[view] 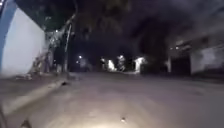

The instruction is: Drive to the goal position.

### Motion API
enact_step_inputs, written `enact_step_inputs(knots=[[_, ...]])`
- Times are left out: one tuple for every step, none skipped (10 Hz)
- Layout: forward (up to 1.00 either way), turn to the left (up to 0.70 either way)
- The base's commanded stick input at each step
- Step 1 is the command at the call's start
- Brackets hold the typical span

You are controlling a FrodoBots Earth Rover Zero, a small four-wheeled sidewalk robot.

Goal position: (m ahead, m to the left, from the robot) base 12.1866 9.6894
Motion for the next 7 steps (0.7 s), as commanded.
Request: enact_step_inputs(knots=[[0.7,-0.35],[0.7,-0.35],[0.7,-0.35],[0.7,-0.11],[0.7,-0.04],[0.7,0.0],[0.7,0.0]])
